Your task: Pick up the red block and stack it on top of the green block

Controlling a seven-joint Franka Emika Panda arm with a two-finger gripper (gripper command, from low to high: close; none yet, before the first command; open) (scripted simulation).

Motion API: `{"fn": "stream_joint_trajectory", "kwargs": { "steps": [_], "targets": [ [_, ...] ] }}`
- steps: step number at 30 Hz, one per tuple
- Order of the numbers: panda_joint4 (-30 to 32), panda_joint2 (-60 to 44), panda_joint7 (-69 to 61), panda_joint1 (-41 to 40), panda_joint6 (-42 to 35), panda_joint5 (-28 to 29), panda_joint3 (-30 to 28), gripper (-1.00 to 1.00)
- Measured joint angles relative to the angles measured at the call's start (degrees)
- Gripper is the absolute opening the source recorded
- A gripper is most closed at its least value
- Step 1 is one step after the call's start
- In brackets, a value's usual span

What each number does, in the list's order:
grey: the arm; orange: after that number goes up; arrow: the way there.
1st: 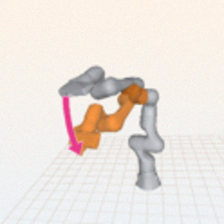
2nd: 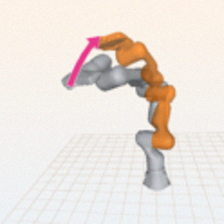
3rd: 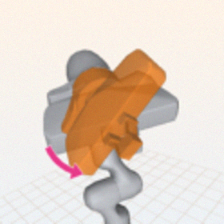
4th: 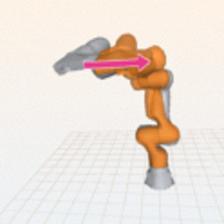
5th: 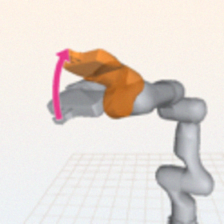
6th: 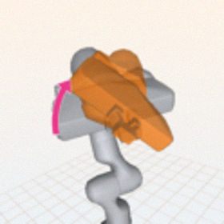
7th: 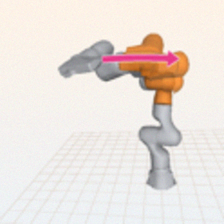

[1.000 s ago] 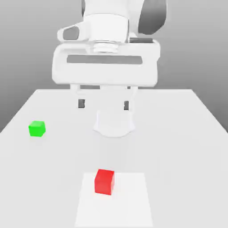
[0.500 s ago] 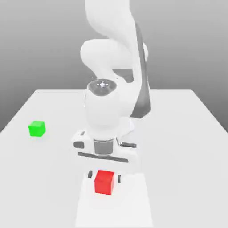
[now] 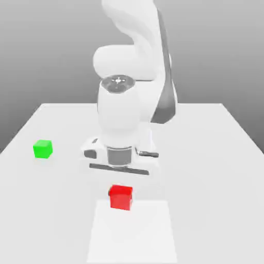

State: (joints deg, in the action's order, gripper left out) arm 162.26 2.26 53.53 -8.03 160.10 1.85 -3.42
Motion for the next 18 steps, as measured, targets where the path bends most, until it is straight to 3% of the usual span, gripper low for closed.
{"fn": "stream_joint_trajectory", "kwargs": {
  "steps": [18],
  "targets": [
    [4.3,12.6,4.4,-39.9,-7.2,15.9,-26.2,-1.00]
  ]
}}
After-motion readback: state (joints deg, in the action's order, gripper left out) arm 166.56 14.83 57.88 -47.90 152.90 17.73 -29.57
